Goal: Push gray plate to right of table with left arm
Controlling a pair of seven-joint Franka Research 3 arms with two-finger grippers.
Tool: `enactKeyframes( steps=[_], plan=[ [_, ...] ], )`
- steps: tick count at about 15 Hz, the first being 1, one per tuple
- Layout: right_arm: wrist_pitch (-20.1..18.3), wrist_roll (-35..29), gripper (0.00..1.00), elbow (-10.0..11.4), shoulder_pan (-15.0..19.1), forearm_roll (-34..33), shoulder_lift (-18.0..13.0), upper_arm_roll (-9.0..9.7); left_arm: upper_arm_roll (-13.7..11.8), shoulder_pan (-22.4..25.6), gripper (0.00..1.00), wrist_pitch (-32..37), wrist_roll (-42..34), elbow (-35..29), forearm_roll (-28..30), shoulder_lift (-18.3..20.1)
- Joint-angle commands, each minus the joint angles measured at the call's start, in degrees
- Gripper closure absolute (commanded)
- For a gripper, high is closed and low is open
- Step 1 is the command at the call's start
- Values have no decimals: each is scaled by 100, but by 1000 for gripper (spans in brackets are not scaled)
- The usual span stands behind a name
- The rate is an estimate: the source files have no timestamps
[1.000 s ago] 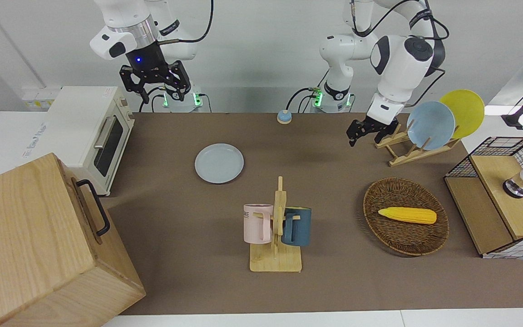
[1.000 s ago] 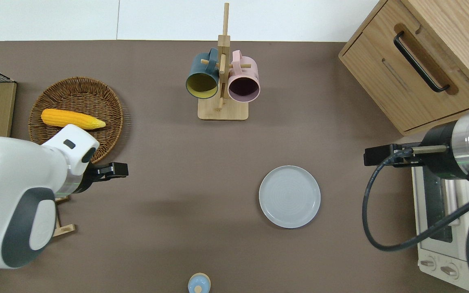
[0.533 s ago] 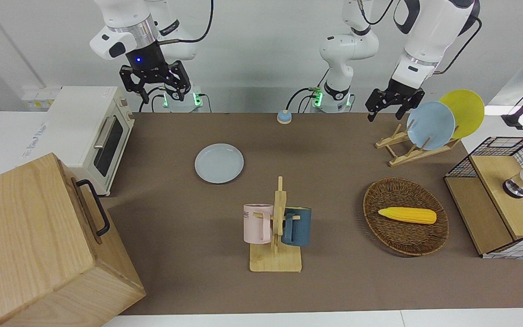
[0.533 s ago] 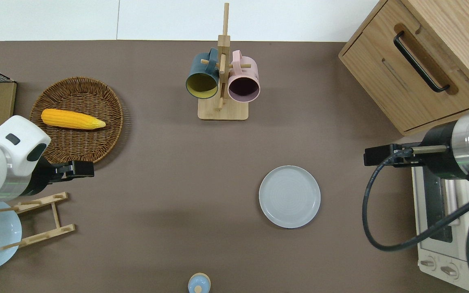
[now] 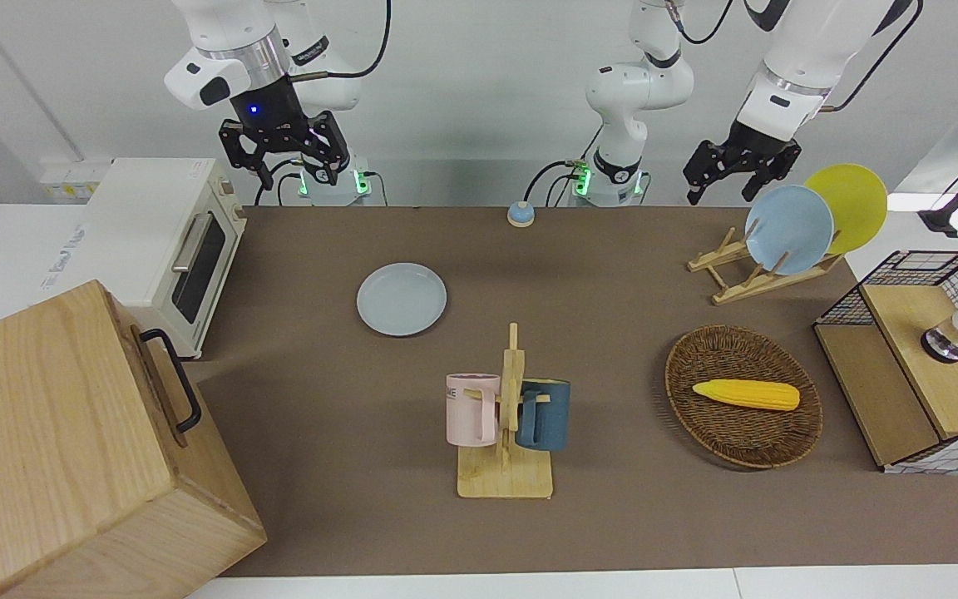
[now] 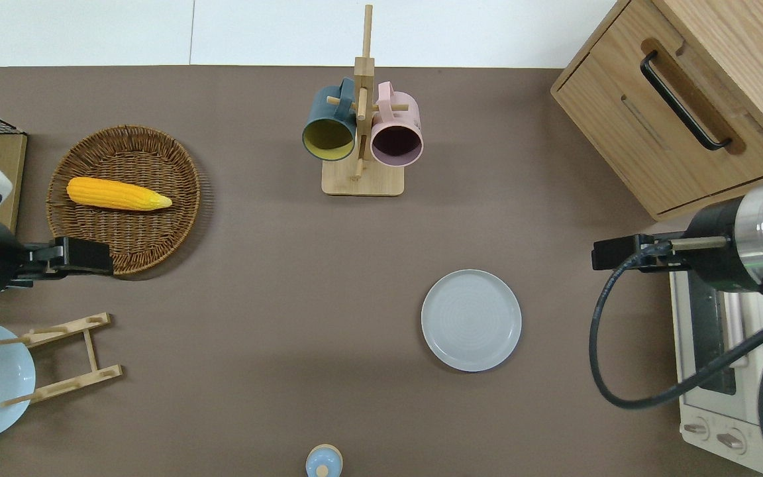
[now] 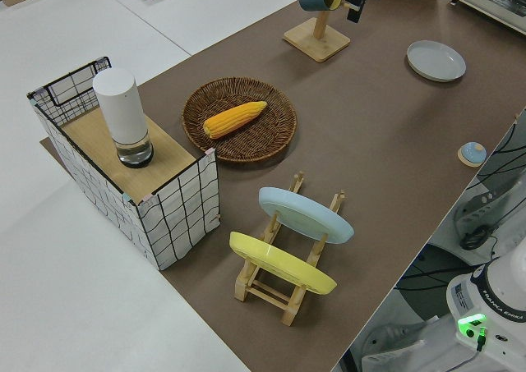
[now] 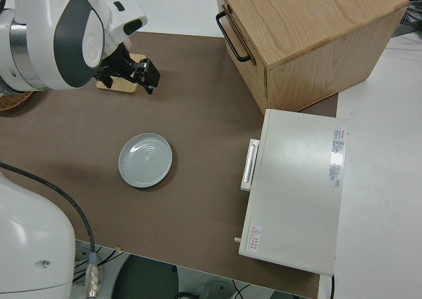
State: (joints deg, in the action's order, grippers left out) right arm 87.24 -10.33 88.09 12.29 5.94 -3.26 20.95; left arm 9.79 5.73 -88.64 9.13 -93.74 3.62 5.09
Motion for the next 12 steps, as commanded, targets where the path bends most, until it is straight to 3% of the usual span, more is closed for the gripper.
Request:
enactKeyframes(
  steps=[1, 12],
  plan=[
    [-31, -12, 5, -81, 37, 92, 36, 23, 41, -2, 9, 190, -16, 173, -169, -69],
    [-31, -12, 5, -81, 37, 92, 36, 23, 14, 42, 9, 181, 28, 155, -160, -52]
  ],
)
